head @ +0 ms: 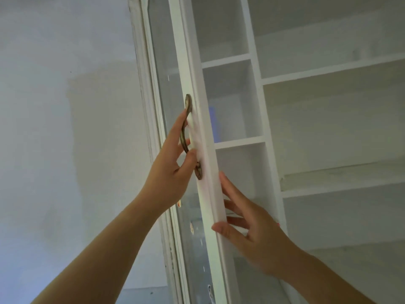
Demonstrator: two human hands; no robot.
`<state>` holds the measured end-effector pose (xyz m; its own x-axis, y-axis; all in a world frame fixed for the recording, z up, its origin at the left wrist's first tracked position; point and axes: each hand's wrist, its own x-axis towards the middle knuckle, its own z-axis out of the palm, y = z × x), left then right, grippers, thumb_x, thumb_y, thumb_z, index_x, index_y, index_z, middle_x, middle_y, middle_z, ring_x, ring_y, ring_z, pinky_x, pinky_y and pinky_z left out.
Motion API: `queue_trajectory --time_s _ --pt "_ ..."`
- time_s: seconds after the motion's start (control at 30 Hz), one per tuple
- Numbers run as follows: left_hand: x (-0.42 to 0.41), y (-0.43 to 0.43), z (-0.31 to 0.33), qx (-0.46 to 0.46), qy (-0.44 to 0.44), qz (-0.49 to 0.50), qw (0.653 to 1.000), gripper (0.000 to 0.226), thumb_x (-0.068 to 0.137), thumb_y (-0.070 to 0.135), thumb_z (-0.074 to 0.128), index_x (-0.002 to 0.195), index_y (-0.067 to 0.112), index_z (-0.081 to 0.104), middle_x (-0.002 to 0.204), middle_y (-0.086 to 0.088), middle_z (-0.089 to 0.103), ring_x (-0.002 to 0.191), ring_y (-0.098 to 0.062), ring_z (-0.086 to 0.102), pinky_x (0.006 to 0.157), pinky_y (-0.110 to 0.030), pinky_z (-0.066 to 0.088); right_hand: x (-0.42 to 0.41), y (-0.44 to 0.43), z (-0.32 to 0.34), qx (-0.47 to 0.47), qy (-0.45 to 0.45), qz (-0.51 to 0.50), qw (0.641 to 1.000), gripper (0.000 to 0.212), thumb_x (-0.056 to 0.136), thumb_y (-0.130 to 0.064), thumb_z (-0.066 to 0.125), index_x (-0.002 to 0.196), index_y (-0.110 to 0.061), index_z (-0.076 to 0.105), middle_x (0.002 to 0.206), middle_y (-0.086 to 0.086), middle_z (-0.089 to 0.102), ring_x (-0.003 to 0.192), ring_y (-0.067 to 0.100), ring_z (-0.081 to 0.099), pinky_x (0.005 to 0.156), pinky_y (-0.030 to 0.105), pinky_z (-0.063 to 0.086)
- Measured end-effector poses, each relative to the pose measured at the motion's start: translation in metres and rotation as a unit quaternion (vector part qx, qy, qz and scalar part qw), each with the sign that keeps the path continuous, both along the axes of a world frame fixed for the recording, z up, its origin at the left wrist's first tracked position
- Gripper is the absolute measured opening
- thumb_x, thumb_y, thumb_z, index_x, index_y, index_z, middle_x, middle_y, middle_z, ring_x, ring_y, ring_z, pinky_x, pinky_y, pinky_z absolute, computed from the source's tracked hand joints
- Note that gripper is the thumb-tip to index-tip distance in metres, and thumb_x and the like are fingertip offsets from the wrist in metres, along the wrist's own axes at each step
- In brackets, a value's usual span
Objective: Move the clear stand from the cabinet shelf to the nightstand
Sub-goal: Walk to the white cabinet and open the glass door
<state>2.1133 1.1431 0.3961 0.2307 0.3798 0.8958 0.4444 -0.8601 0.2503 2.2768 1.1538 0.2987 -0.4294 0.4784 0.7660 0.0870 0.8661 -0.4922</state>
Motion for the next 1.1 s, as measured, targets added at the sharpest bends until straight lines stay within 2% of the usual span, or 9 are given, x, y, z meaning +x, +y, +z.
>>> queue_trajectory --time_s 0.2,0.27,0.4,0.5,0.6,0.77,0.87,1.0,1.1 --pt "-0.039 -0.013 -0.002 -0.02 -0.025 -0.032 0.999 0.06 0.095 0.014 0.038 0.139 0.051 0.017 0.14 0.023 0.034 0.126 -0.012 0.047 0.096 -0.051 0.046 -0.043 -0.026 0.001 -0.006 0.013 -0.02 1.0 0.067 0.087 -0.036 0.056 0.129 -0.06 0.01 0.13 -0.049 0.027 0.119 -0.018 0.038 0.095 0.014 0.043" --pt "-0.052 -0.017 -0.003 -0.031 -0.04 -0.046 0.998 0.059 0.096 0.014 0.039 0.135 0.055 0.021 0.135 0.028 0.039 0.124 -0.009 0.047 0.095 -0.044 0.049 -0.055 -0.03 0.001 0.002 0.008 -0.034 0.999 0.068 0.086 -0.043 0.056 0.128 -0.068 0.009 0.134 -0.046 0.028 0.121 -0.015 0.038 0.098 0.021 0.045" --pt "-0.069 -0.024 -0.003 -0.052 -0.062 -0.055 0.995 0.058 0.095 0.015 0.042 0.136 0.052 0.024 0.133 0.022 0.042 0.116 -0.006 0.054 0.08 -0.025 0.055 -0.075 -0.035 0.0 0.011 0.002 -0.058 0.998 0.065 0.076 -0.063 0.05 0.123 -0.074 0.006 0.144 -0.034 0.028 0.127 -0.007 0.036 0.1 0.033 0.046" --pt "-0.08 -0.028 -0.003 -0.061 -0.055 -0.039 0.996 0.057 0.095 0.019 0.042 0.133 0.056 0.023 0.128 0.027 0.043 0.112 0.001 0.055 0.073 -0.018 0.052 -0.084 -0.038 0.002 0.008 0.008 -0.055 0.998 0.068 0.079 -0.058 0.055 0.124 -0.073 0.006 0.143 -0.032 0.03 0.126 -0.009 0.036 0.099 0.03 0.046" --pt "-0.091 -0.031 -0.005 -0.066 -0.054 -0.023 0.996 0.057 0.094 0.022 0.043 0.131 0.059 0.022 0.127 0.026 0.044 0.11 -0.001 0.056 0.077 -0.024 0.054 -0.093 -0.04 0.002 0.011 0.014 -0.046 0.999 0.068 0.079 -0.057 0.056 0.127 -0.069 0.009 0.143 -0.03 0.032 0.125 -0.011 0.036 0.096 0.026 0.048" --pt "-0.099 -0.039 -0.005 -0.084 -0.091 -0.041 0.991 0.055 0.093 0.018 0.045 0.137 0.045 0.026 0.119 0.01 0.053 0.096 -0.008 0.063 0.07 -0.023 0.055 -0.109 -0.041 0.003 0.005 0.014 -0.034 0.999 0.07 0.074 -0.059 0.056 0.126 -0.07 0.012 0.142 -0.029 0.034 0.124 -0.008 0.038 0.092 0.02 0.048" --pt "-0.107 -0.043 -0.003 -0.094 -0.095 -0.023 0.991 0.055 0.091 0.025 0.048 0.136 0.046 0.027 0.116 0.013 0.053 0.095 -0.004 0.063 0.07 -0.024 0.056 -0.116 -0.04 0.004 0.005 0.01 -0.041 0.999 0.073 0.072 -0.059 0.058 0.126 -0.07 0.011 0.142 -0.031 0.032 0.125 -0.006 0.038 0.092 0.02 0.048" --pt "-0.117 -0.047 -0.004 -0.114 -0.087 -0.007 0.99 0.063 0.079 0.04 0.052 0.135 0.051 0.025 0.118 0.016 0.053 0.096 -0.004 0.063 0.07 -0.024 0.054 -0.126 -0.039 0.004 -0.013 0.018 -0.032 0.999 0.071 0.071 -0.056 0.06 0.122 -0.072 0.012 0.136 -0.036 0.037 0.124 -0.008 0.038 0.08 0.008 0.046" --pt "-0.122 -0.048 -0.006 -0.115 -0.101 -0.023 0.988 0.063 0.083 0.029 0.054 0.137 0.046 0.026 0.116 0.01 0.054 0.092 -0.008 0.065 0.064 -0.02 0.053 -0.134 -0.039 0.005 -0.019 0.016 -0.026 0.999 0.066 0.069 -0.06 0.058 0.117 -0.077 0.015 0.131 -0.044 0.032 0.123 -0.013 0.035 0.075 0.004 0.043"
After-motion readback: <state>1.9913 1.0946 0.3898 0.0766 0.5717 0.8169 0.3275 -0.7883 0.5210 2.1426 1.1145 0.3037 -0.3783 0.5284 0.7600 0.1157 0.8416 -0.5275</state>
